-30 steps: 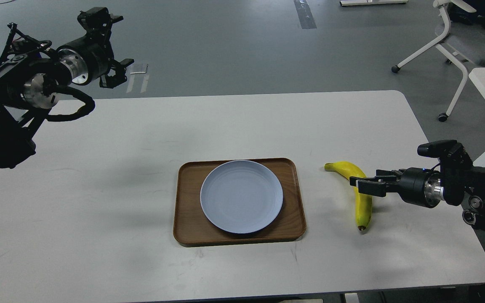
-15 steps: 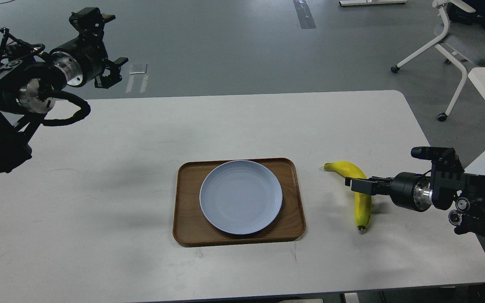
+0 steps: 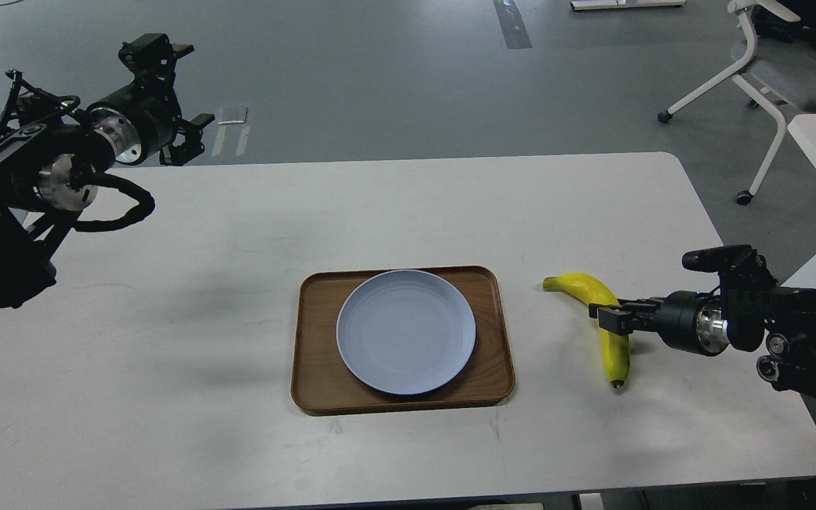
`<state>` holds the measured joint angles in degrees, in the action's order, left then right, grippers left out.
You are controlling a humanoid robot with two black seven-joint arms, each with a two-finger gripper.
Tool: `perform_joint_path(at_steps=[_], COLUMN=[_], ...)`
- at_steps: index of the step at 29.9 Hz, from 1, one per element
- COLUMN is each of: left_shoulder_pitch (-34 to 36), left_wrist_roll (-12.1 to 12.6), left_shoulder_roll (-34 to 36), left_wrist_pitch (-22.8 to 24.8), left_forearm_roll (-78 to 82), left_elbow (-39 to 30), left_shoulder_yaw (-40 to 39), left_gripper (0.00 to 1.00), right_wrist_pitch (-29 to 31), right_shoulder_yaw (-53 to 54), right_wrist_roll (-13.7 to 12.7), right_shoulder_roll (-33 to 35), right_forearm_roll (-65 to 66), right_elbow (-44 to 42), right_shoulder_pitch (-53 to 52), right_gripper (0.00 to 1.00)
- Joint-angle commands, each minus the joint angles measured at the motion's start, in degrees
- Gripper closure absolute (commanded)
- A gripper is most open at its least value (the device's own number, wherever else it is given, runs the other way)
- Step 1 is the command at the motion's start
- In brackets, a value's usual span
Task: Place banana on plate with both arms
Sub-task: 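Lift the banana with the right gripper and lower it onto the plate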
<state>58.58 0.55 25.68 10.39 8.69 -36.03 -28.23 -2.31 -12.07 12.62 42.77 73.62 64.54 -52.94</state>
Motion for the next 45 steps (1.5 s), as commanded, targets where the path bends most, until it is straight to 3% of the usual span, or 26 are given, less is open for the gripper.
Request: perform_joint_path(at_steps=[1, 4, 7, 9, 10, 19, 26, 38, 39, 41, 42, 45], left_shoulder_pitch=[-0.3, -0.7, -0.7, -0.8, -0.8, -1.4, -1.4, -1.8, -1.8, -1.8, -1.8, -1.8], left_wrist_roll=[0.0, 0.0, 0.0, 0.0, 0.0, 0.0, 0.0, 0.0, 0.0, 0.0, 0.0, 0.1], left_shoulder_roll=[-0.5, -0.5, -0.5, -0.5, -0.5, -0.2, 2.0, 3.0, 3.0, 3.0, 3.0, 3.0], left_wrist_pitch=[0.0, 0.0, 0.0, 0.0, 0.0, 0.9, 3.5, 4.1, 4.1, 4.1, 4.1, 3.9], left_forearm_roll=[0.0, 0.0, 0.0, 0.0, 0.0, -0.1, -0.1, -0.1, -0.1, -0.1, -0.1, -0.1], left_elbow=[0.0, 0.0, 0.0, 0.0, 0.0, 0.0, 0.0, 0.0, 0.0, 0.0, 0.0, 0.0], left_shoulder_yaw=[0.0, 0.0, 0.1, 0.1, 0.1, -0.1, -0.4, 0.0, 0.0, 0.0, 0.0, 0.0], left_gripper=[0.02, 0.02, 0.02, 0.02, 0.02, 0.02, 0.02, 0.02, 0.02, 0.02, 0.02, 0.02], right_wrist_pitch=[-3.3, -3.8, -3.8, -3.8, -3.8, -4.1, -3.8, -4.1, -4.1, -4.1, -4.1, -4.3], right_shoulder_yaw=[0.2, 0.1, 0.3, 0.3, 0.3, -7.2, -8.2, -8.1, -8.1, -8.1, -8.0, -7.0], right_wrist_roll=[0.6, 2.1, 5.2, 9.0, 9.0, 15.1, 15.4, 15.4, 15.4, 15.4, 15.4, 15.1], right_shoulder_roll=[-1.5, -1.6, -1.8, -2.4, -2.4, -17.7, -26.8, -30.6, -30.7, -30.9, -31.2, -31.3], right_forearm_roll=[-0.4, -0.4, -0.4, -0.4, -0.4, 0.6, 0.3, -0.4, -0.4, -0.7, -0.7, -0.8], right_elbow=[-0.1, -0.2, 0.3, 1.2, 1.2, -1.9, -12.2, -13.7, -13.7, -13.6, -13.6, -13.6], right_shoulder_pitch=[-0.1, -0.8, -2.9, -6.4, -6.4, -15.2, -14.1, -11.5, -11.6, -11.6, -11.5, -10.9], right_gripper=[1.00, 1.00, 1.00, 1.00, 1.00, 1.00, 1.00, 0.98, 0.94, 0.65, 0.37, 0.02])
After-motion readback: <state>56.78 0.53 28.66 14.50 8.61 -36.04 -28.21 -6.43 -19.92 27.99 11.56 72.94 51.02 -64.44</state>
